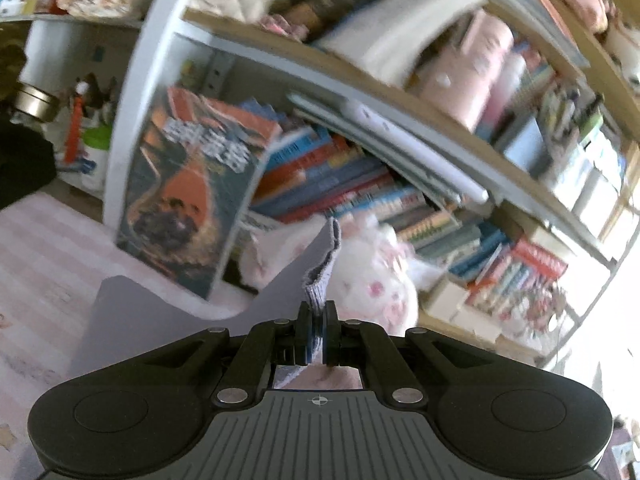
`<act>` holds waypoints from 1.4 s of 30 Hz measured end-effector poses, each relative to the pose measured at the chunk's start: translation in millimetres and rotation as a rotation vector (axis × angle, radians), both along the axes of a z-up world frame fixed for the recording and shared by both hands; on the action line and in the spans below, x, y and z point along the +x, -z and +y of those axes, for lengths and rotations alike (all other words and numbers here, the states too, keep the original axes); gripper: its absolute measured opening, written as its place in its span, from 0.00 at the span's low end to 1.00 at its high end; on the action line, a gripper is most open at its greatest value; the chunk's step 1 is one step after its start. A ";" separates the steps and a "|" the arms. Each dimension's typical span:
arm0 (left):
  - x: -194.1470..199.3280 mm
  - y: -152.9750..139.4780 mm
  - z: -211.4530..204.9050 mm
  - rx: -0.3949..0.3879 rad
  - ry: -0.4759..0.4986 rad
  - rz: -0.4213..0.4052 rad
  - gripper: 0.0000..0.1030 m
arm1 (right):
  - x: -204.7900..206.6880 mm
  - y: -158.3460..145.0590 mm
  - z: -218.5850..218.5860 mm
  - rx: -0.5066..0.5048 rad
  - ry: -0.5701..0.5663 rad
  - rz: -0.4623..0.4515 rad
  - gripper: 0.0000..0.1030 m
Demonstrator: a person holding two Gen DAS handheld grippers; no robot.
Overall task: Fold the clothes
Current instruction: 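Lift the lavender sleeve with the left gripper and lay it across the sweater body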
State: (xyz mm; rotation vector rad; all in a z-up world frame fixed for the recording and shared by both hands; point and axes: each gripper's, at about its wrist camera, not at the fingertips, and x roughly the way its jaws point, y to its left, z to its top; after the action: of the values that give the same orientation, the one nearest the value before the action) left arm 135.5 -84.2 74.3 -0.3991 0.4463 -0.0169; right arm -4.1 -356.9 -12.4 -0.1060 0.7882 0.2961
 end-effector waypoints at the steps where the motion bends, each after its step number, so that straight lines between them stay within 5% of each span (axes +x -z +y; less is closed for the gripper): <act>1: 2.0 3.7 -7.1 0.007 0.009 0.009 0.02 | -0.6 0.9 -1.9 0.001 -0.002 0.003 0.93; 14: 20.5 56.3 -70.8 0.086 0.128 0.174 0.04 | -2.0 7.8 -14.3 -0.009 -0.006 0.028 0.93; 16: 25.7 66.1 -75.6 0.092 0.137 0.224 0.11 | -2.3 8.2 -16.1 -0.010 0.002 0.030 0.93; 19: 32.6 79.9 -84.1 0.080 0.200 0.310 0.61 | -3.0 8.2 -17.5 -0.009 0.010 0.032 0.93; 27: -18.1 59.7 -76.8 0.241 0.306 0.195 0.74 | -1.6 8.0 -9.3 0.001 -0.035 0.030 0.93; 34: -93.1 53.3 13.9 0.427 0.051 0.247 0.74 | 6.5 12.0 0.4 0.026 -0.046 0.051 0.92; 38: -133.2 63.4 75.0 0.395 -0.102 0.325 0.73 | 6.8 10.3 5.6 0.017 -0.025 0.050 0.90; 42: -147.9 78.6 112.1 0.332 -0.129 0.414 0.71 | 2.7 9.0 10.0 -0.004 0.017 0.044 0.81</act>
State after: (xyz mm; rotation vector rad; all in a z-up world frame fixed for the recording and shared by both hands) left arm -12.5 27.9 -4.3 -0.0994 0.8166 0.2667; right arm -1.4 -346.9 -21.4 -0.0970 0.8329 0.2815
